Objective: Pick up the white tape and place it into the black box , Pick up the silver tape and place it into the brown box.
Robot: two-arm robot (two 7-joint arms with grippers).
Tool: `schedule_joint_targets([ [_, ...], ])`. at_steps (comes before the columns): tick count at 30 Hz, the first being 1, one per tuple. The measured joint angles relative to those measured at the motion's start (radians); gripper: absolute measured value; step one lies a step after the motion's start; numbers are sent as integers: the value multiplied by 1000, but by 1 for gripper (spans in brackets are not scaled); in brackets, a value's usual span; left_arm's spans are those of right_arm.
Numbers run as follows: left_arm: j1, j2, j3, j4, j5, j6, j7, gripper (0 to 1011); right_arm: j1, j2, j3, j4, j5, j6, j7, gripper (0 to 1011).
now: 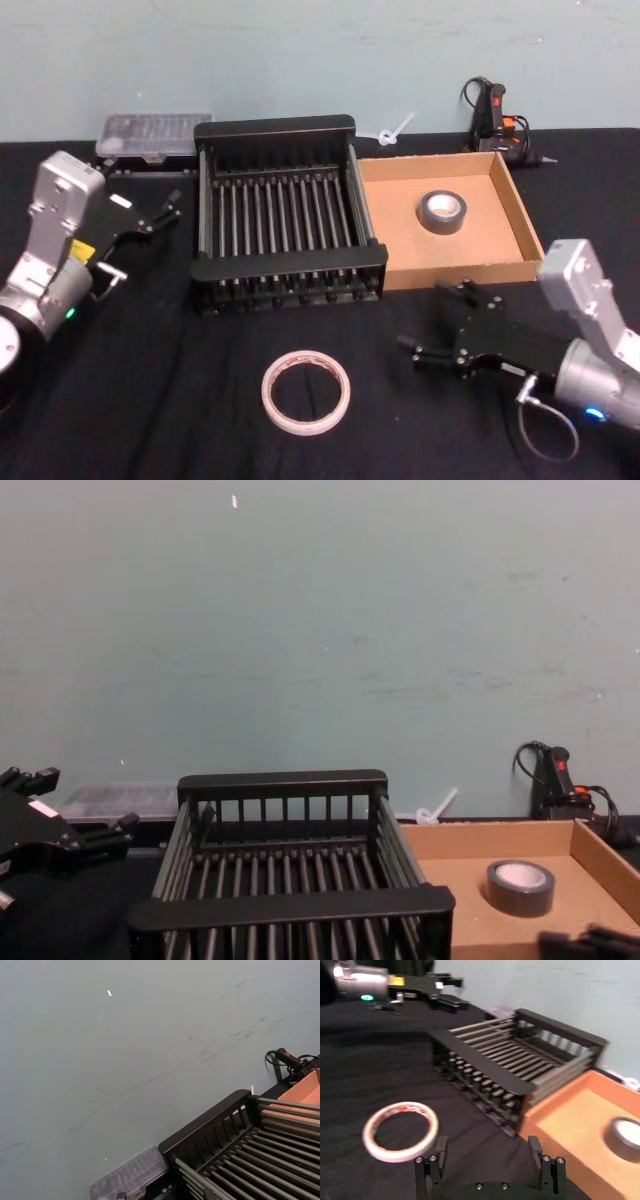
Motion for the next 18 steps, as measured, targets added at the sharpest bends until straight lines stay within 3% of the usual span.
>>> schedule_joint_targets([
  [9,0,0,0,0,0,0,0,1001,88,-16,-93,45,0,8,72,1002],
  [18,0,0,0,0,0,0,0,1001,186,-59,-174,123,-17,6,112,1003],
])
